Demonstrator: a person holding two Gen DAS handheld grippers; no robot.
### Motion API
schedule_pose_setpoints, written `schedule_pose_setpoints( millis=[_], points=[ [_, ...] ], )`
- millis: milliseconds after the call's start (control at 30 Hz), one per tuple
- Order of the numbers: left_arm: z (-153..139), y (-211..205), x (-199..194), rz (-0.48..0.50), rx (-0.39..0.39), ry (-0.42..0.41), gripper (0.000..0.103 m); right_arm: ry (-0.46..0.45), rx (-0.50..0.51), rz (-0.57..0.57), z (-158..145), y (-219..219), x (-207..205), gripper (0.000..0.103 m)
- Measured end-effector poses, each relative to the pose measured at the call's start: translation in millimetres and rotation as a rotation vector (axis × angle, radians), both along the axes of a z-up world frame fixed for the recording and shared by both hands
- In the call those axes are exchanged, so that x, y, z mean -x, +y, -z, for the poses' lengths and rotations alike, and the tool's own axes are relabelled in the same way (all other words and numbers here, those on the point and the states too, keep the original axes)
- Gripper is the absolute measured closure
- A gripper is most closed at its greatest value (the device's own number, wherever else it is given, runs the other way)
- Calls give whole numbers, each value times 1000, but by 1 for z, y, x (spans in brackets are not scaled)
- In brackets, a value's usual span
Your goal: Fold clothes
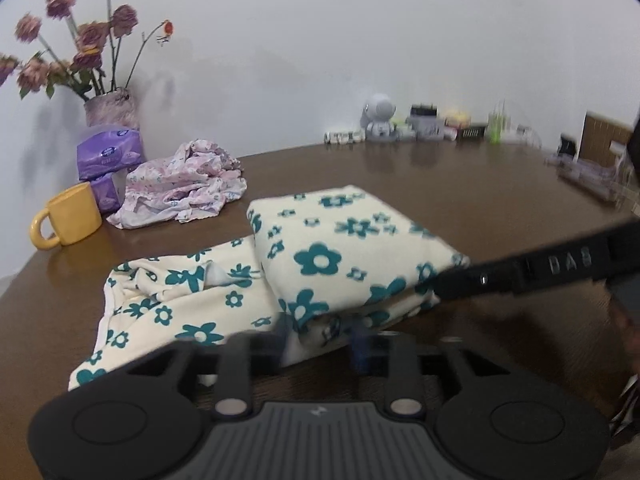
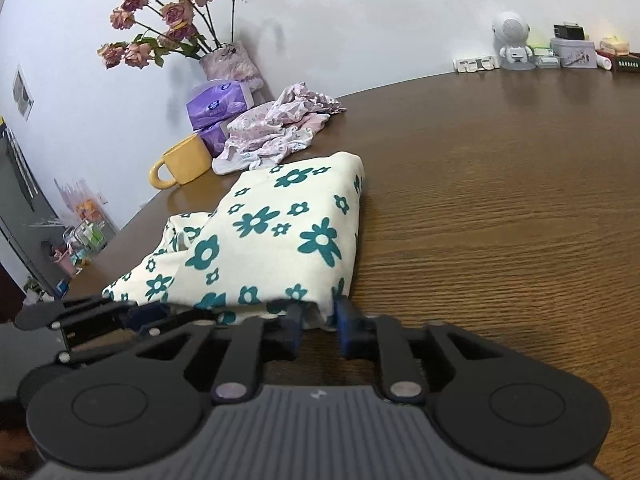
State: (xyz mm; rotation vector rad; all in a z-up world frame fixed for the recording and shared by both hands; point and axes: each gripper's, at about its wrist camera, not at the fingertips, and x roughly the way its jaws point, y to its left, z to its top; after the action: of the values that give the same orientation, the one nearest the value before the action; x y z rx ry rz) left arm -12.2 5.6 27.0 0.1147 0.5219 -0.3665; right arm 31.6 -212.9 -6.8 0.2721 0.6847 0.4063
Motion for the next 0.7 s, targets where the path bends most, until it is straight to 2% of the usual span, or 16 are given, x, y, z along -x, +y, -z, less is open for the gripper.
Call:
schedule_pose_setpoints(
  millis=[33, 100, 167, 200, 333, 500, 600, 633, 667, 700],
  points=[
    [-4, 4, 1, 4, 28, 1, 41, -5, -6, -12, -1, -1, 3, 63],
    [-11, 11, 3, 12, 84, 3, 35, -23, -14, -29, -6, -4, 10, 61],
    [-13, 17, -6, 0, 134, 27, 26, -30, -44, -25, -12, -11, 10, 54],
    [-13, 18, -14, -12, 157, 46, 25, -34, -60, -23, -14, -15, 11, 49],
    [-10, 25, -48, -63, 249, 124, 25, -9, -143, 24, -23, -26, -15, 48],
    [-6, 34, -90, -126, 363, 221, 25, 63, -152, 53, -24, -21, -77, 49],
    [-4, 39, -115, -164, 431, 280, 36, 132, -192, 69, -13, -21, -104, 53],
    [-3, 40, -122, -176, 451, 296, 54, 152, -208, 72, -9, -22, -110, 58],
    [-4, 41, -124, -179, 455, 295, 64, 167, -225, 72, -5, -22, -113, 61],
    [-4, 42, -126, -182, 460, 294, 63, 179, -244, 64, -1, -22, -114, 70]
  ],
)
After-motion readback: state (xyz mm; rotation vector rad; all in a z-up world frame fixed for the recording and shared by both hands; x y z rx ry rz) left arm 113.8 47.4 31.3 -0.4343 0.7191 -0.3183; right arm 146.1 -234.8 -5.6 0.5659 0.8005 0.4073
